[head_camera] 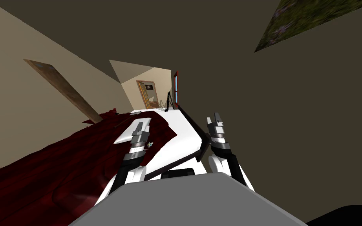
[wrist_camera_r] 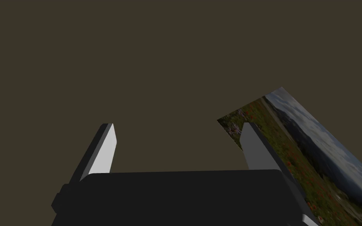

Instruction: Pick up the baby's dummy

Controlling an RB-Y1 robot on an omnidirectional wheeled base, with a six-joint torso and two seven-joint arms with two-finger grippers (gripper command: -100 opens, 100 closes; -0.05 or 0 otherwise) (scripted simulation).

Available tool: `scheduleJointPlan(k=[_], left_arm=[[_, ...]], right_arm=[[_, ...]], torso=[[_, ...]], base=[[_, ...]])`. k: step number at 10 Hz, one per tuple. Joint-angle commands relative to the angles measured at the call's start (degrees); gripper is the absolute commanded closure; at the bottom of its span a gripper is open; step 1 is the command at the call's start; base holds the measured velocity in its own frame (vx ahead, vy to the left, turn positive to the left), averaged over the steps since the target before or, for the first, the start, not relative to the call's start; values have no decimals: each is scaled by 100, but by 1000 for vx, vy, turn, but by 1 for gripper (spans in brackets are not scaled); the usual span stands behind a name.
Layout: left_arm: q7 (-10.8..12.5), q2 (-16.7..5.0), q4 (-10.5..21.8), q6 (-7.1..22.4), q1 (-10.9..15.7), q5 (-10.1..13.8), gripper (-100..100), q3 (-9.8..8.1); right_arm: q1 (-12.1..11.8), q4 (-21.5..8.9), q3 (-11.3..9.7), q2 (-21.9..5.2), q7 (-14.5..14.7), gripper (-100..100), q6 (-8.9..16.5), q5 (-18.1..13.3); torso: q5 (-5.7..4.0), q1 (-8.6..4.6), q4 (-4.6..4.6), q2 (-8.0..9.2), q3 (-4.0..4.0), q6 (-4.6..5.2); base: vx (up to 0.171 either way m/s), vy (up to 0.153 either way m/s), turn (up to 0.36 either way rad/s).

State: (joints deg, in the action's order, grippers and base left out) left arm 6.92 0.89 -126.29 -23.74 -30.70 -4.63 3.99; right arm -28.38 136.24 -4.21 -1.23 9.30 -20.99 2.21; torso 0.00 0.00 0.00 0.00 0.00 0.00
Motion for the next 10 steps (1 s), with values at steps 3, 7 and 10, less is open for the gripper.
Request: scheduleJointPlan(k=[3,7,10], left_arm=[[-18,-473,59,266,32,50,-100,16],[-64,-844,190,861,103,183,-100,60],[-97,-935,275,1276,148,276,-100,91]], right_arm=[[0,0,0,0,0,0,0,0],[0,0,0,-1,0,0,0,0],[0,0,0,0,0,0,0,0]], torso=[[2,9,0,1,1,1],[5,22,1,8,4,0],[4,16,1,3,2,1]], base=[[-4,19,-39],[-18,49,-76],[-14,46,-81]])
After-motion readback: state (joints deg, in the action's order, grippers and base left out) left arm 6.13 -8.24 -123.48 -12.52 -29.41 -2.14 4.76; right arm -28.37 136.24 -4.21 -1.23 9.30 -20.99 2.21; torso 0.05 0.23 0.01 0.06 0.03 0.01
